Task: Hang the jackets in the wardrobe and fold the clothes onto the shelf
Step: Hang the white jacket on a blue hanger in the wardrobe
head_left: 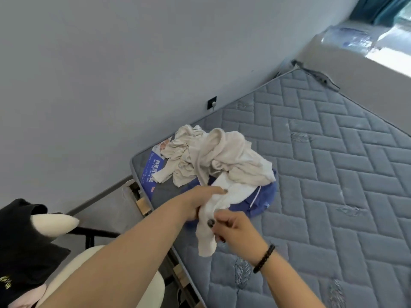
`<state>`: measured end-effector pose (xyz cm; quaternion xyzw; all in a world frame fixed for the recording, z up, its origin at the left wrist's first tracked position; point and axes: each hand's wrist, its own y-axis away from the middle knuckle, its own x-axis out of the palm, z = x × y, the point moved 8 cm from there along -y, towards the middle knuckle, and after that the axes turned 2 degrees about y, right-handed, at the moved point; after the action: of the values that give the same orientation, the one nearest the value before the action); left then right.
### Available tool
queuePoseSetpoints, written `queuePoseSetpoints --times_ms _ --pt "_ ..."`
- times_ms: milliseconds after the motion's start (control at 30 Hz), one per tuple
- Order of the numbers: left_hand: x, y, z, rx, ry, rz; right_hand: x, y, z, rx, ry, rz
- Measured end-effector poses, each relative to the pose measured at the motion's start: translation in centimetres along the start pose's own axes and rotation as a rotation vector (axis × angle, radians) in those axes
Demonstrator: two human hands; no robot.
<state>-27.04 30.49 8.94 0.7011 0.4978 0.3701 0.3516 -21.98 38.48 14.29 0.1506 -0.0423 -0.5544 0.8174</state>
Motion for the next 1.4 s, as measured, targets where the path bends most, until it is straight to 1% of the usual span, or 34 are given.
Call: queuePoseSetpoints --times_ms 67,133,200,267,300,333,400,433,533,600,633,667,767,800,867,933,1000,1033,1100,1167,1200,1233,1267,1300,1333,1367,1400 --pt "-1.0 0.7 -0.9 0.102 -0.096 -0.211 -0.2 1.1 0.0 0.018 -0.025 -0.037" --pt "-2.2 2.4 -2.4 0.235 -0.115 -0.387 -1.8 1.7 -0.4 0.078 -0.145 -0.153" --pt "-2.9 4.8 -3.5 0.316 -0.049 -0.445 -3.5 1.5 -2.0 0.202 -0.373 -0.306" --pt "-4.1 7.8 -4.1 0.361 0.064 -0.492 -4.2 0.8 -5.1 0.407 -0.622 -0.448" --pt "-4.7 9.4 -4.1 0.378 0.121 -0.511 -3.7 0.4 -6.5 0.521 -0.743 -0.474" --pt "-5.4 10.9 -4.0 0.393 0.176 -0.528 -2.7 -0.2 -7.9 0.624 -0.873 -0.466" --pt "-6.7 13.6 -3.6 0.436 0.307 -0.537 -0.5 -1.6 -9.6 0.747 -1.113 -0.426" --pt "-7.3 15.0 -3.4 0.467 0.361 -0.536 0.6 -2.4 -9.7 0.754 -1.200 -0.411" --pt "-9.8 19.0 -2.2 0.556 0.441 -0.595 2.5 -5.1 -8.2 0.614 -1.347 -0.372" --pt "-11.7 21.8 -1.4 0.608 0.508 -0.624 3.1 -6.4 -6.5 0.559 -1.306 -0.407" --pt "-12.7 23.1 -0.9 0.635 0.568 -0.629 3.6 -7.2 -5.3 0.562 -1.240 -0.394" --pt "-13.9 24.3 -0.2 0.659 0.641 -0.644 4.3 -8.1 -3.5 0.556 -1.161 -0.346" --pt "-16.8 26.8 1.9 0.721 0.847 -0.665 7.6 -9.9 2.4 0.532 -0.927 -0.115" --pt "-17.7 27.5 2.7 0.730 0.867 -0.669 9.0 -10.1 4.3 0.518 -0.881 -0.039" --pt "-18.5 28.4 3.8 0.750 0.835 -0.660 11.1 -9.9 7.9 0.488 -0.878 0.069" --pt "-19.6 29.4 4.8 0.825 0.841 -0.640 13.6 -9.0 11.8 0.453 -0.851 0.166" --pt "-20.1 30.4 5.5 0.911 0.749 -0.608 16.3 -7.5 16.0 0.414 -0.835 0.270" --pt "-20.4 30.3 6.2 0.917 0.668 -0.608 17.7 -6.5 18.3 0.391 -0.831 0.322" --pt "-20.4 29.6 8.2 0.826 0.505 -0.672 20.4 -4.1 22.6 0.334 -0.808 0.427" --pt "-19.3 28.6 10.4 0.717 0.334 -0.730 22.9 -1.4 26.2 0.276 -0.763 0.494" --pt "-18.2 28.4 10.7 0.717 0.231 -0.772 23.8 -0.2 27.5 0.252 -0.747 0.517" --pt "-17.2 28.6 10.8 0.755 0.121 -0.850 24.9 0.8 28.6 0.234 -0.737 0.545" --pt "-16.6 29.7 11.1 0.818 0.032 -0.989 26.1 2.1 29.6 0.222 -0.731 0.583" --pt "-16.4 31.2 11.5 0.869 -0.006 -1.163 27.2 3.4 30.5 0.218 -0.730 0.617" --pt "-17.0 32.5 12.6 0.893 0.003 -1.337 28.3 4.6 31.3 0.215 -0.728 0.649" --pt "-17.9 34.0 13.9 0.876 0.069 -1.474 29.3 5.8 32.0 0.208 -0.724 0.679" --pt "-18.9 35.3 15.4 0.831 0.175 -1.556 30.4 7.0 32.6 0.198 -0.719 0.712"
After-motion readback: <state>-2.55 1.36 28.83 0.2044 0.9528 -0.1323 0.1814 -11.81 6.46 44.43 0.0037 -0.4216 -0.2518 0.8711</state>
